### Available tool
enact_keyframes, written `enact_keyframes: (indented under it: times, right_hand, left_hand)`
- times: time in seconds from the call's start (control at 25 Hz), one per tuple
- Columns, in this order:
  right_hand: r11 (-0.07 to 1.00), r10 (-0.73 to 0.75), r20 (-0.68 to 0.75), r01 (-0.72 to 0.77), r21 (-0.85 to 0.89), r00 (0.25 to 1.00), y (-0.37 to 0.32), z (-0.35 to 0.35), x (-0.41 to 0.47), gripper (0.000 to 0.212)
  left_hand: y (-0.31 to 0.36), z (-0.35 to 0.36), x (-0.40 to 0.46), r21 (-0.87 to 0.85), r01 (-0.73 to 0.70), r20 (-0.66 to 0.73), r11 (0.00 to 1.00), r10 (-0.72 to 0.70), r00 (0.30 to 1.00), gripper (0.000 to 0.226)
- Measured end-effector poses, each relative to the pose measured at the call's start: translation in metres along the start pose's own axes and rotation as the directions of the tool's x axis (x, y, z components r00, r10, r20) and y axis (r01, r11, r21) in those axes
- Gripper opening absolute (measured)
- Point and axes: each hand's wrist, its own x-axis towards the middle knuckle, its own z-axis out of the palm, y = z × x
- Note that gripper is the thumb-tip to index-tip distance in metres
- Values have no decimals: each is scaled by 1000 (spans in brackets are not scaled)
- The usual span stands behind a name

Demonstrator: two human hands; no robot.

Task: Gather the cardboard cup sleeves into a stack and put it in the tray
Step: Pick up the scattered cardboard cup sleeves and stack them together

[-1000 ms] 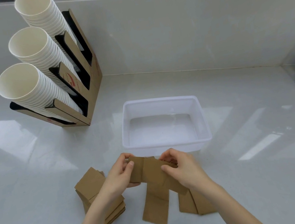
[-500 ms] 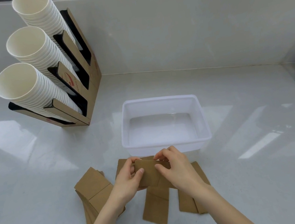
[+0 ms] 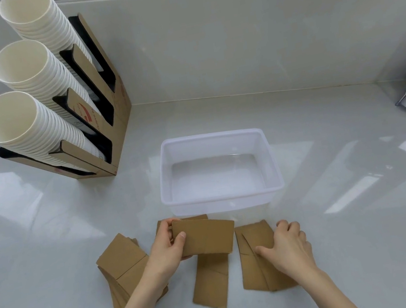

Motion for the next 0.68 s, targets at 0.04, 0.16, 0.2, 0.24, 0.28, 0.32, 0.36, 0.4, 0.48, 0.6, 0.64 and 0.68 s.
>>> enact_keyframes:
  times: [0.04,0.16,0.2,0.24,0.28,0.32,0.36,0.4,0.48,0.6,0.64,0.68]
  right_hand:
    - [1000,8,0,-8,-4,1000,0,1,0,64]
    - [999,14,-16,-13,35,1000,-1,2,0,60]
    - [998,13,-25,-12,56,1000,-1,1,0,58]
    - [995,9,-30,-6,102,1000,0,1,1,55]
    - [984,1,-31,4,179,1000,1,-1,1,50]
    - [962,-12,-26,19,273,1000,1,-3,0,43]
    - [931,-29,-23,36,364,999,1,-6,0,34]
    - [894,-45,-26,52,444,999,1,-9,0,27]
    - [826,-68,-47,83,558,997,-1,-16,-1,17]
    - [767,-113,-120,163,620,986,-8,-25,-5,13]
    - [764,-139,-139,196,615,980,-11,-28,-6,15]
    - [767,-170,-153,228,600,973,-14,-29,-6,17]
  left_hand:
    - [0,0,0,12,-2,-7,1000,2,1000,16]
    - [0,-1,-2,32,-2,-8,999,3,1000,16]
    - [0,-1,-2,29,1,-4,1000,0,1000,16]
    - [-1,-1,-2,27,2,-3,1000,-2,1000,17]
    - [-1,-1,-2,25,4,-3,1000,-4,1000,18]
    - [-1,-1,-3,24,7,-3,1000,-6,1000,19]
    - [-1,-1,-3,24,9,-3,1000,-9,1000,19]
    - [-1,-1,-3,25,11,-2,1000,-11,1000,18]
    - [-1,-1,-4,24,11,0,1000,-11,1000,17]
    - [-2,-1,-3,22,13,2,1000,-13,1000,18]
    - [-1,-1,-3,26,15,5,1000,-15,1000,18]
    - [-1,0,-2,25,18,7,1000,-18,1000,18]
